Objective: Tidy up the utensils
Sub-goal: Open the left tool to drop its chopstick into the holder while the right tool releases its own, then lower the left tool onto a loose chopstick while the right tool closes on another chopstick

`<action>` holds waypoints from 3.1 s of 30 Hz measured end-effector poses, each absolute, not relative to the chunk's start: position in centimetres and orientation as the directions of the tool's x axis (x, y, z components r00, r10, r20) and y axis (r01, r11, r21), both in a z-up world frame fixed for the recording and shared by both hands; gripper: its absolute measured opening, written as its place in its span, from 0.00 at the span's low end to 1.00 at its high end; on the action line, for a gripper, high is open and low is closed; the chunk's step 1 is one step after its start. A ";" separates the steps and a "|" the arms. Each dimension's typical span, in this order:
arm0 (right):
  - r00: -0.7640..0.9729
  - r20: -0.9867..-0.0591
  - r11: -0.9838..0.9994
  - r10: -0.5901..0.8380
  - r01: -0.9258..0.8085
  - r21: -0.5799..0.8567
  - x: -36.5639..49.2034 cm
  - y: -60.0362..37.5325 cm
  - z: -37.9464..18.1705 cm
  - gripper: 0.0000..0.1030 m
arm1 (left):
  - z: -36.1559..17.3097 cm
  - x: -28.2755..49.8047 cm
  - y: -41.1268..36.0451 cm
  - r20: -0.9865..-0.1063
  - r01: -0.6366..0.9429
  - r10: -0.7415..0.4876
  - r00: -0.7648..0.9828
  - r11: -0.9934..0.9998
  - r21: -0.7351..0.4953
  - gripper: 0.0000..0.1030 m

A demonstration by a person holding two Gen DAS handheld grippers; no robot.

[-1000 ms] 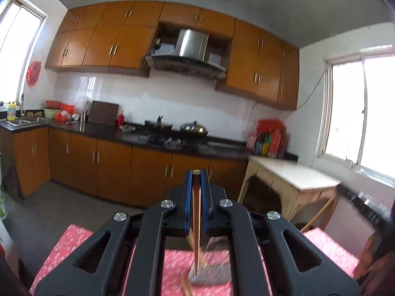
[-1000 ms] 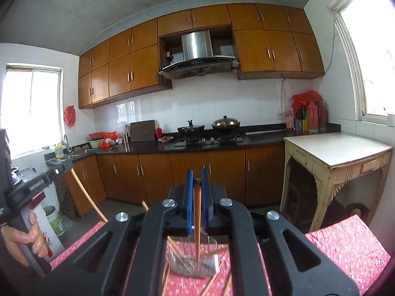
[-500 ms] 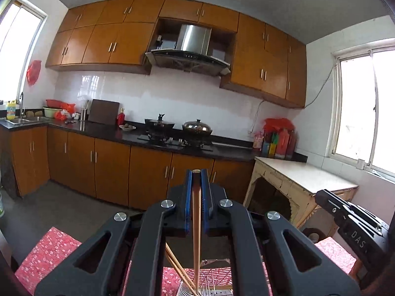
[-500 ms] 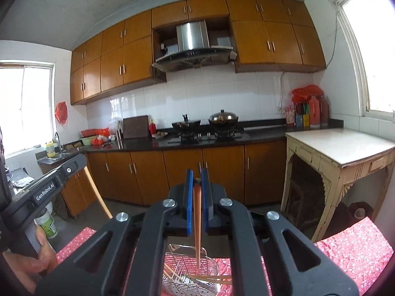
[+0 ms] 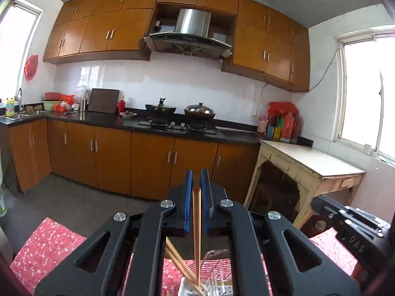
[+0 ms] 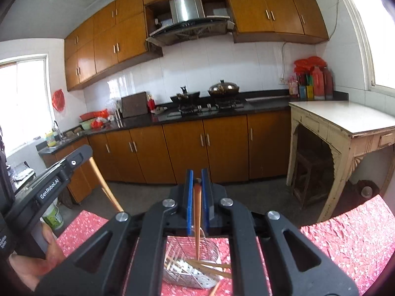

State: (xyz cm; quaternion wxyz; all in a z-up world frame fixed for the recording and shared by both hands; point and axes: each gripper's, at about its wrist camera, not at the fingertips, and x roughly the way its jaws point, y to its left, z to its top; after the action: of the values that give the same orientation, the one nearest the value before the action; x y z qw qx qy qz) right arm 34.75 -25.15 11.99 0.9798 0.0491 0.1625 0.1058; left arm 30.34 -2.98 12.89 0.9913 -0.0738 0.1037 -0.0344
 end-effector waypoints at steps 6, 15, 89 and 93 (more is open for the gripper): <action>0.944 -0.294 0.985 0.151 -0.120 0.122 32.6 -27.7 11.9 0.32 | 12.7 28.4 -1.0 -0.229 0.001 -0.030 0.973 0.992 -0.127 0.47; 0.941 -0.337 0.992 0.022 0.021 0.122 27.5 -33.9 9.5 0.34 | 10.1 23.4 1.9 -0.314 -0.030 -0.004 0.949 0.994 -0.105 0.50; 0.650 -0.755 0.993 -0.087 0.120 -0.012 25.7 -35.1 -13.7 0.17 | -11.7 21.1 6.2 -0.785 0.019 0.009 0.619 0.999 0.026 0.48; 0.649 -0.755 0.993 -0.091 0.120 -0.017 25.7 -35.1 -13.7 0.17 | -11.7 21.1 6.7 -0.788 0.013 0.004 0.616 1.000 0.015 0.55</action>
State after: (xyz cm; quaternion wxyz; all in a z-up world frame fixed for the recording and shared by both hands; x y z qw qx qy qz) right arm 25.72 -35.09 -13.67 0.9079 0.0173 0.4147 -0.0581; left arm 21.13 6.68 -11.69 0.8988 0.0098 0.4382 -0.0025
